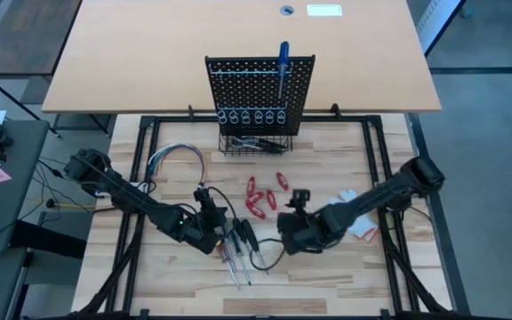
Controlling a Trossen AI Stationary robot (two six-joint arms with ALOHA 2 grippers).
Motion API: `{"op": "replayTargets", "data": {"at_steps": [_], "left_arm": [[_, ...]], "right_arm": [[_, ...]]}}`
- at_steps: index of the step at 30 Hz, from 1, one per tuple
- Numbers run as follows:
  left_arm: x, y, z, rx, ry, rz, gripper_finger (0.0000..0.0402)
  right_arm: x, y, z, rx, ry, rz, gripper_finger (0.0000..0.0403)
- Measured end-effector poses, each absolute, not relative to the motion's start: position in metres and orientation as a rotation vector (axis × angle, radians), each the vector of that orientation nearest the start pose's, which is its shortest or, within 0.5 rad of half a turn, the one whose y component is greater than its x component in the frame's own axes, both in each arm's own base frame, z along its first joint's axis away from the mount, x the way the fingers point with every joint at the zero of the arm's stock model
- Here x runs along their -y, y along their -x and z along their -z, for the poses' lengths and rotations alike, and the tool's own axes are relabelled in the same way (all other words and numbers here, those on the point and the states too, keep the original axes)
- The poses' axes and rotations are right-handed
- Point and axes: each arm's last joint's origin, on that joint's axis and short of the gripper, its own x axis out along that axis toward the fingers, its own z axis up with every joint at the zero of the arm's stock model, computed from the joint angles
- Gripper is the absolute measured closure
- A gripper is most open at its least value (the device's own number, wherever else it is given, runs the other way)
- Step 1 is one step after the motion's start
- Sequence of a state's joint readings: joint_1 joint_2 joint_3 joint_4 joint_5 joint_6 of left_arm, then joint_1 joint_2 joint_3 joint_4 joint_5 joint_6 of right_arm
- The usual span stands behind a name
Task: Hang tools onto peg board
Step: Hang the black nut driver on the pegboard
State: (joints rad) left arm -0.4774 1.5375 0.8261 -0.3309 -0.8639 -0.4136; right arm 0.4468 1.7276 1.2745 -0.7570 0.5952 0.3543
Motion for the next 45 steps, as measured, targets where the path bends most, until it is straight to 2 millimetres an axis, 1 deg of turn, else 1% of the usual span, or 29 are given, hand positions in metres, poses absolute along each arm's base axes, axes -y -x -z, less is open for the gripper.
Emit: {"op": "replayTargets", "data": {"at_steps": [2, 4, 7, 9, 12, 14, 15, 18, 20, 21, 22, 24, 29, 31, 33, 36, 39, 41, 45], "left_arm": [[0.11, -0.258, -0.178, -0.727, -0.286, -0.491, 0.0401], [0.113, -0.256, -0.178, -0.746, -0.343, -0.449, 0.0401], [0.127, -0.251, -0.177, -0.762, -0.402, -0.348, 0.0401], [0.136, -0.251, -0.181, -0.758, -0.37, -0.271, 0.0401], [0.148, -0.258, -0.184, -0.744, -0.233, -0.112, 0.0401], [0.154, -0.264, -0.178, -0.734, -0.186, -0.051, 0.0401], [0.157, -0.268, -0.172, -0.736, -0.184, -0.036, 0.0401], [0.161, -0.281, -0.153, -0.72, -0.184, -0.018, 0.0401], [0.16, -0.287, -0.14, -0.739, -0.194, -0.022, 0.0402], [0.161, -0.29, -0.139, -0.743, -0.194, -0.036, 0.0402], [0.161, -0.29, -0.138, -0.756, -0.187, -0.045, 0.0401], [0.159, -0.289, -0.139, -0.777, -0.182, -0.099, 0.0402], [0.159, -0.283, -0.146, -0.782, -0.162, -0.173, 0.0401], [0.156, -0.279, -0.147, -0.8, -0.158, -0.209, 0.0402], [0.155, -0.275, -0.147, -0.82, -0.15, -0.244, 0.0402], [0.152, -0.268, -0.15, -0.818, -0.149, -0.325, 0.0402], [0.154, -0.263, -0.155, -0.798, -0.136, -0.353, 0.0402], [0.156, -0.262, -0.155, -0.788, -0.128, -0.35, 0.0402], [0.158, -0.264, -0.157, -0.764, -0.109, -0.347, 0.0402]], "right_arm": [[-0.143, -0.311, -0.22, -0.974, 0.142, 0.216, 0.0134], [-0.157, -0.312, -0.211, -0.946, 0.002, 0.104, 0.0134], [-0.174, -0.322, -0.199, -0.871, -0.165, 0.048, 0.0134], [-0.178, -0.331, -0.19, -0.842, -0.253, 0.065, 0.0134], [-0.178, -0.346, -0.17, -0.874, -0.333, 0.05, 0.0134], [-0.174, -0.354, -0.162, -0.923, -0.342, 0.064, 0.0134], [-0.172, -0.359, -0.162, -0.93, -0.345, 0.077, 0.0134], [-0.16, -0.371, -0.167, -0.938, -0.35, 0.139, 0.0134], [-0.151, -0.378, -0.169, -0.946, -0.355, 0.175, 0.0134], [-0.148, -0.38, -0.17, -0.955, -0.354, 0.189, 0.0134], [-0.145, -0.38, -0.171, -0.967, -0.348, 0.207, 0.0134], [-0.141, -0.379, -0.18, -0.97, -0.322, 0.246, 0.0134], [-0.13, -0.356, -0.199, -1.04, -0.15, 0.364, 0.0134], [-0.124, -0.35, -0.2, -1.063, -0.119, 0.374, 0.0134], [-0.123, -0.349, -0.197, -1.061, -0.103, 0.345, 0.0134], [-0.127, -0.354, -0.184, -1.0, -0.158, 0.245, 0.0134], [-0.132, -0.369, -0.172, -0.901, -0.254, 0.183, 0.0134], [-0.132, -0.378, -0.164, -0.864, -0.302, 0.213, 0.0134], [-0.129, -0.392, -0.156, -0.859, -0.334, 0.301, 0.0134]]}}
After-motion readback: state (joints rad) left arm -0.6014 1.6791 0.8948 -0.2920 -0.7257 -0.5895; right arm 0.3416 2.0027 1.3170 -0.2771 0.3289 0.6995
